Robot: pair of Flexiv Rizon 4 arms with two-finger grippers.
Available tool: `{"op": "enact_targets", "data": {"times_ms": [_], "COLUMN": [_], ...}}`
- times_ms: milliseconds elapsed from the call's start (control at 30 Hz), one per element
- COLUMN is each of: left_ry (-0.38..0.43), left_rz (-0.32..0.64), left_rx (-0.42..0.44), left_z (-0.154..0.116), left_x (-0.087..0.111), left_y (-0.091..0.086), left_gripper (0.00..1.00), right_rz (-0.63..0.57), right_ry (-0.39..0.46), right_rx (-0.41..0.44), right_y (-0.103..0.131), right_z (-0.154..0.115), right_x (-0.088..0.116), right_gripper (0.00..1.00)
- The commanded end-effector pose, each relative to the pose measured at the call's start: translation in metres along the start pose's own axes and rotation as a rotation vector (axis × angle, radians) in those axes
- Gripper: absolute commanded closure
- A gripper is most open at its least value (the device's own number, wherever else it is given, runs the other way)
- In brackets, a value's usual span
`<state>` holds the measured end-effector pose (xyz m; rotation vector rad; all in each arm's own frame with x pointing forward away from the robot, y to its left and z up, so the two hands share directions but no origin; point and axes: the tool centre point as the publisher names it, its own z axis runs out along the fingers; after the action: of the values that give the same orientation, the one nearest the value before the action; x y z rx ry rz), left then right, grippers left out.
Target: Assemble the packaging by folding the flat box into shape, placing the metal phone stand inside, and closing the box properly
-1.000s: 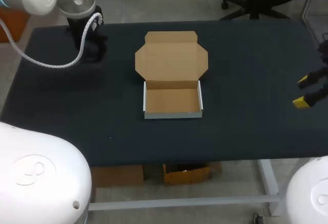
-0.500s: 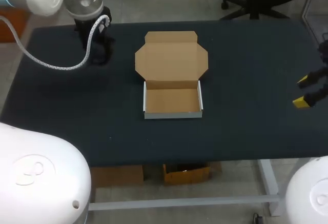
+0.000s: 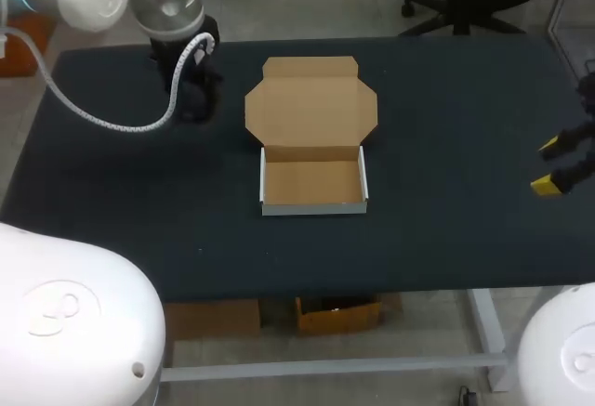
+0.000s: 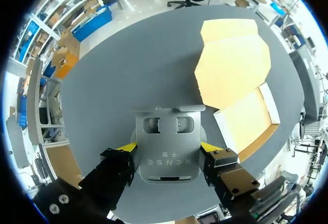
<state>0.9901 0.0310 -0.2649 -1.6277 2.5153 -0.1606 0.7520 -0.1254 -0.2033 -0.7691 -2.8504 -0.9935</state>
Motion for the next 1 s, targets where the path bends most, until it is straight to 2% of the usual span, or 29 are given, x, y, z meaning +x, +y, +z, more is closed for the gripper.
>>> {"op": "enact_targets", "data": {"times_ms": [33,633,1000], "left_ry": [-0.009,-0.009,0.012], "left_rz": [-0.002,-0.002,-0.002], "left_rx": [0.000,0.000,0.011], "left_z": [-0.002,-0.002,-0.005], "left_x": [0.002,0.002,0.020], "left_y": [0.001,0.001,0.001], "left_gripper": [1.00,1.00,1.00], "right_rz": [-0.001,-0.001,-0.001], "right_ry": [0.002,0.002,0.002], "right_rx": [-0.003,-0.003,-0.003], "right_y": [-0.001,-0.001,-0.001], "right_z": [-0.001,-0.001,-0.001], "right_x": [0.000,0.000,0.000], "right_gripper": [0.00,0.00,0.00]}}
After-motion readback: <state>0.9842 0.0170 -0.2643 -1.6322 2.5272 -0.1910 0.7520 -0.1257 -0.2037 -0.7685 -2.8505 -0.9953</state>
